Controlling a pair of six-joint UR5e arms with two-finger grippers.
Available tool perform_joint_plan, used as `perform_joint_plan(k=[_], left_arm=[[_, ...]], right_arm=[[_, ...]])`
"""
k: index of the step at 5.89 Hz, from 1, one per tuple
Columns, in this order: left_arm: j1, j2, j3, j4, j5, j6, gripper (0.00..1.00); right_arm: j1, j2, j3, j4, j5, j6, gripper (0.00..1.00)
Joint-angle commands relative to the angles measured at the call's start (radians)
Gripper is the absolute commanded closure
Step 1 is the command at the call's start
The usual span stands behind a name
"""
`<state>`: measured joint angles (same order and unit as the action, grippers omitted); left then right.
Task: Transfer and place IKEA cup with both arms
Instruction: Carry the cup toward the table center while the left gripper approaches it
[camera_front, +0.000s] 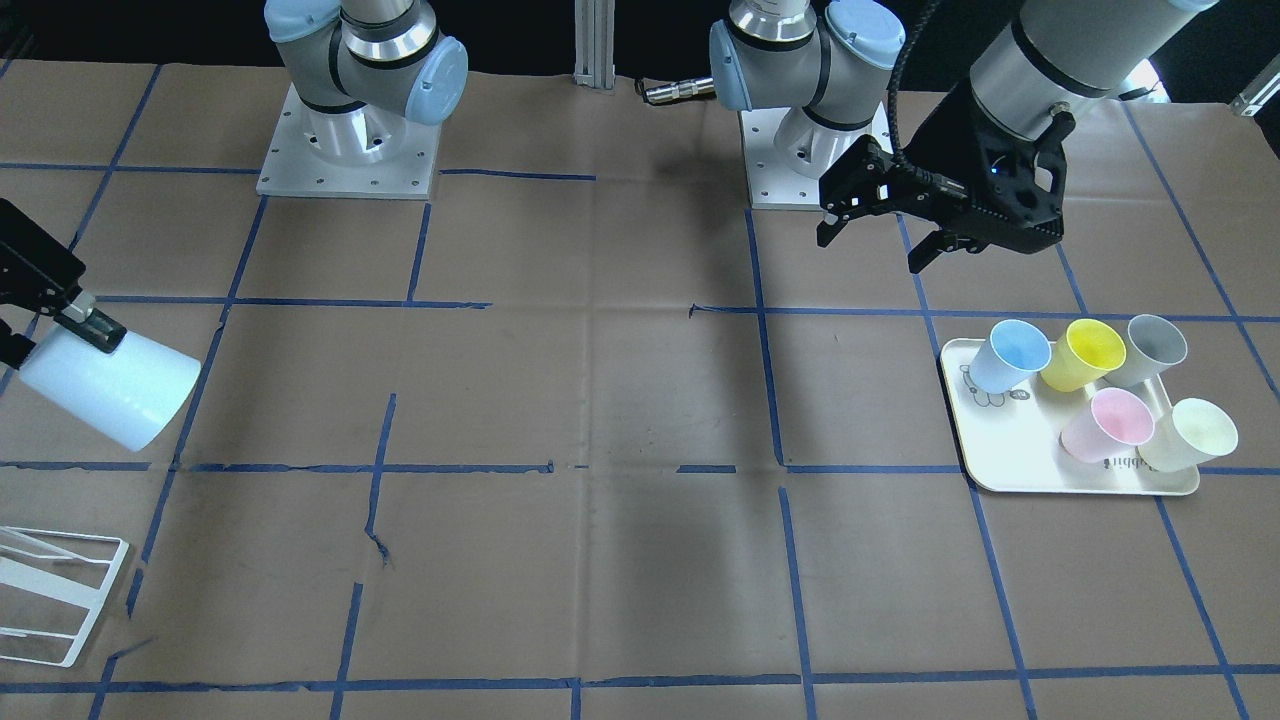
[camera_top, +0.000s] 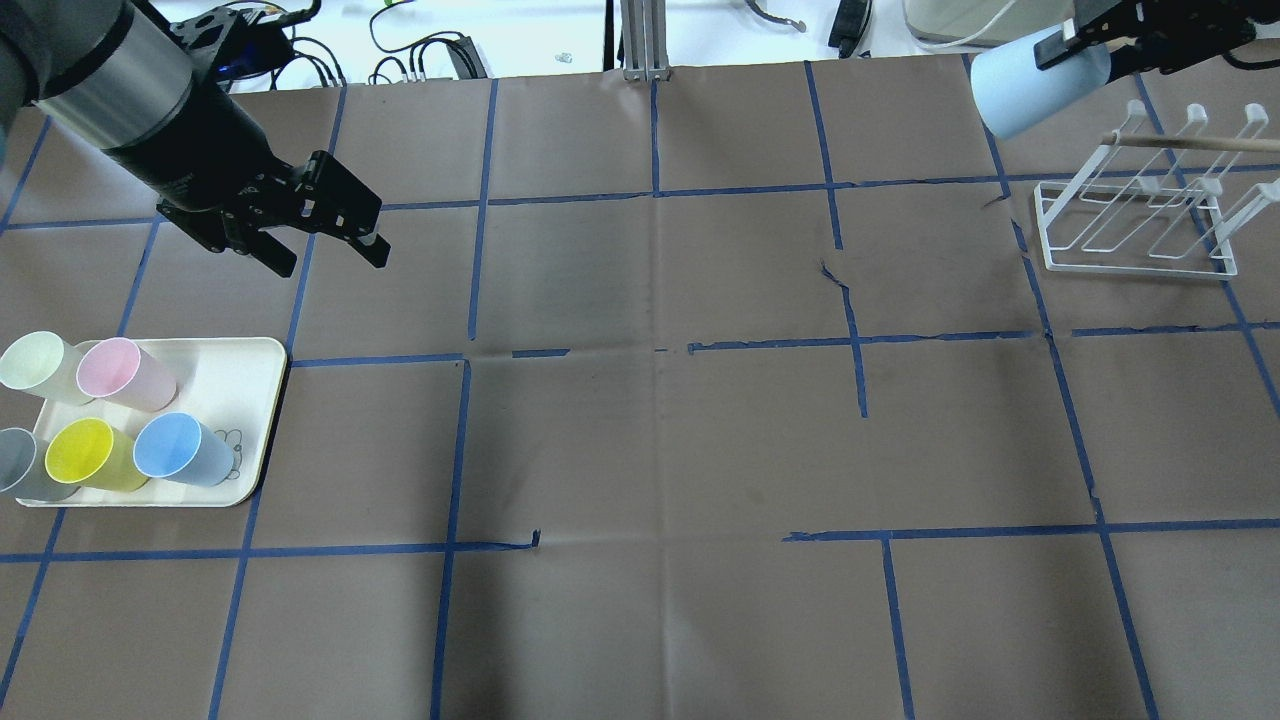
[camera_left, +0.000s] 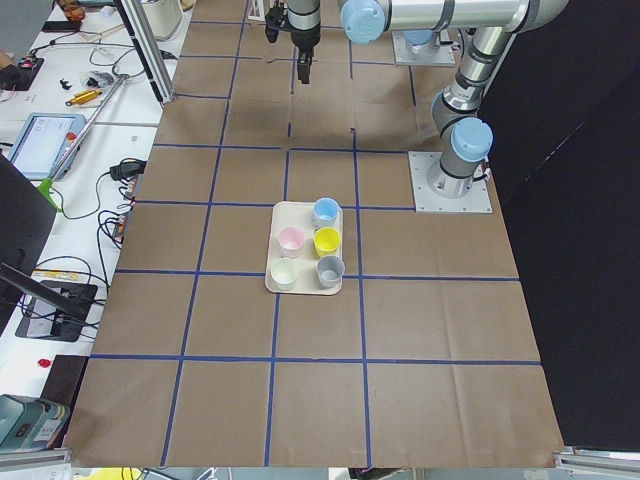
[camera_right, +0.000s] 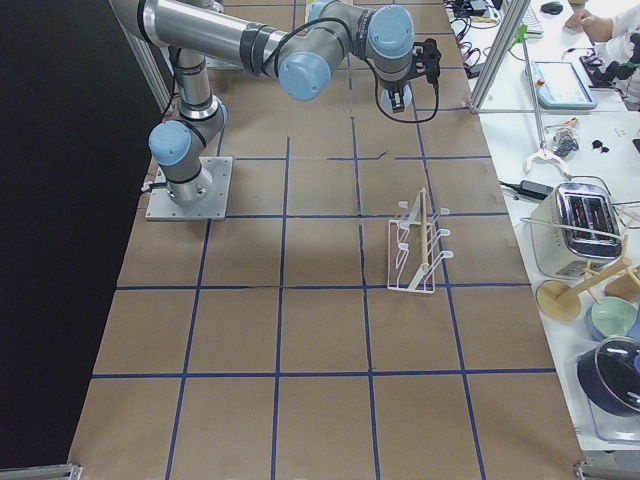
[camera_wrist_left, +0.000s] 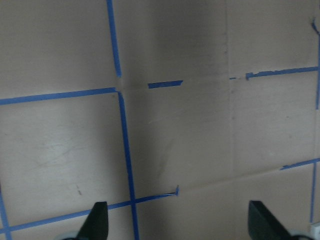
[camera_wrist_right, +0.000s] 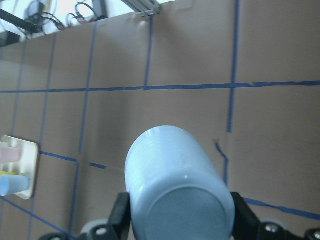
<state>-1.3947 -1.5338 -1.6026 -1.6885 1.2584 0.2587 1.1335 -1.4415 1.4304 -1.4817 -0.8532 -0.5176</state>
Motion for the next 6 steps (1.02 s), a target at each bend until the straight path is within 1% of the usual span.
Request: perform_joint_plan(k=[1,2,3,4,5,6], left_arm=[[0.069,-0.002,-0.011,-0.123,-0.202,0.004,0.03],[0.071,0.001,-0.058,-0.126,-0.296,0.004,0.03],[0.069,-0.002,-0.097,-0.125,-0.429,0.002,0.03],[0.066,-0.012,-0.105,-0.126,-0.583,-0.002,0.02],[0.066,-0.035,-0.108,-0.126,-0.752,-0.006,0.02],[0.053,-0.063,-0.109,-0.125,-0.84,-0.004,0.02]], right_arm=[[0.062,-0.003,0.004,0.131,0.234,-0.007,0.6],[0.131,-0.002,0.013,0.139,0.361,-0.004,0.6],[0.178,-0.002,0.04,0.22,0.466,-0.004,0.6],[0.199,-0.003,0.073,0.301,0.515,-0.004,0.6],[0.228,-0.005,0.088,0.361,0.517,-0.004,0.6],[0.25,-0.02,0.09,0.404,0.519,-0.004,0.6]])
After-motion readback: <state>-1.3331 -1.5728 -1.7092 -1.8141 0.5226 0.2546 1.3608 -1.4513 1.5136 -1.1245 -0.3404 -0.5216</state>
